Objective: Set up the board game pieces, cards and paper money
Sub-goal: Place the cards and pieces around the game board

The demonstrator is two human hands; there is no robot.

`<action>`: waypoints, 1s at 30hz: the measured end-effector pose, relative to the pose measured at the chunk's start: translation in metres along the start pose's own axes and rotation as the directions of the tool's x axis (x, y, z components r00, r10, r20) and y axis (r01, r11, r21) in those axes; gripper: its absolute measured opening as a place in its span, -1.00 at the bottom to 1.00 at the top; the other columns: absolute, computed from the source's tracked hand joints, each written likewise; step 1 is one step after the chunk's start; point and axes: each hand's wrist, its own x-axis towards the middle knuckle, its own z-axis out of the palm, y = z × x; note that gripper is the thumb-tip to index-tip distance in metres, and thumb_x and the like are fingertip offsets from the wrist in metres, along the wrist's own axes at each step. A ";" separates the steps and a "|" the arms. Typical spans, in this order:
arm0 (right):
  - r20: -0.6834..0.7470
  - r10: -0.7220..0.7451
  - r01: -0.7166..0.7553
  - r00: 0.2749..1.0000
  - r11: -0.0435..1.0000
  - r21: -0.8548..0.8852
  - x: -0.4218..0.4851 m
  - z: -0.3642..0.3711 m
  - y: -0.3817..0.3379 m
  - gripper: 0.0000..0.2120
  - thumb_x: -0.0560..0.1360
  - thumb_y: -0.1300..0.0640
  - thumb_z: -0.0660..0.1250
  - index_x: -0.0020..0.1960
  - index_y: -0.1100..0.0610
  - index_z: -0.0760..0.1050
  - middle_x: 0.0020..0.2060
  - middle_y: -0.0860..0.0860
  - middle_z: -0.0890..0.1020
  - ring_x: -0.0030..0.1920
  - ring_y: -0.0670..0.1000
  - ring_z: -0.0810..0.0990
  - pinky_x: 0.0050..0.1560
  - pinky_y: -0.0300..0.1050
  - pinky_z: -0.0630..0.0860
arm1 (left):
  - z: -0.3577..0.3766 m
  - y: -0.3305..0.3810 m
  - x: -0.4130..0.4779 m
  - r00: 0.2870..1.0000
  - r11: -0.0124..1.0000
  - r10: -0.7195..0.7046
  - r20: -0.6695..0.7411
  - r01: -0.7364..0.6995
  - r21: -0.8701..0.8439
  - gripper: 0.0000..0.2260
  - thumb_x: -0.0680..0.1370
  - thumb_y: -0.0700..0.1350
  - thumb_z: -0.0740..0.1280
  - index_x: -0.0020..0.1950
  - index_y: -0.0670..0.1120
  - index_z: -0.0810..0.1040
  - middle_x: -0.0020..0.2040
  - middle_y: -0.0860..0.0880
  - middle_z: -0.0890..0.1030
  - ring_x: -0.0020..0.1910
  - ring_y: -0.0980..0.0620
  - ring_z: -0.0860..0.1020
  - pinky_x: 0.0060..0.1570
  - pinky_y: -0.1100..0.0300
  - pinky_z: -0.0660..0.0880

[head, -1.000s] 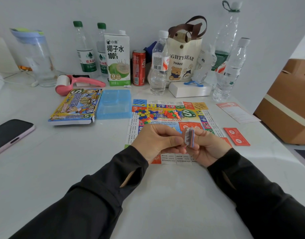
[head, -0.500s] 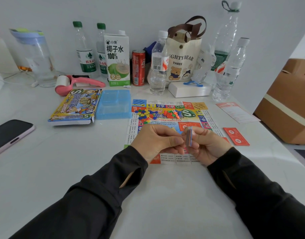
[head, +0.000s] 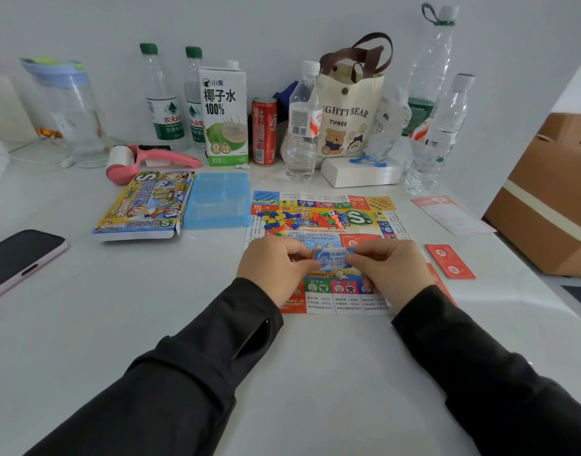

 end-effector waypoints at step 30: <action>0.140 -0.116 0.182 0.983 0.645 -0.742 -0.006 0.009 -0.012 -0.71 0.58 -0.06 0.14 0.07 0.10 0.52 -0.01 0.00 0.53 -0.09 -0.06 0.39 -0.10 -0.23 0.35 | 0.009 0.002 -0.002 0.981 0.811 0.098 0.167 -0.176 0.558 -0.70 0.62 0.03 0.09 0.16 -0.04 0.54 0.04 -0.01 0.54 0.04 0.00 0.49 -0.13 0.19 0.36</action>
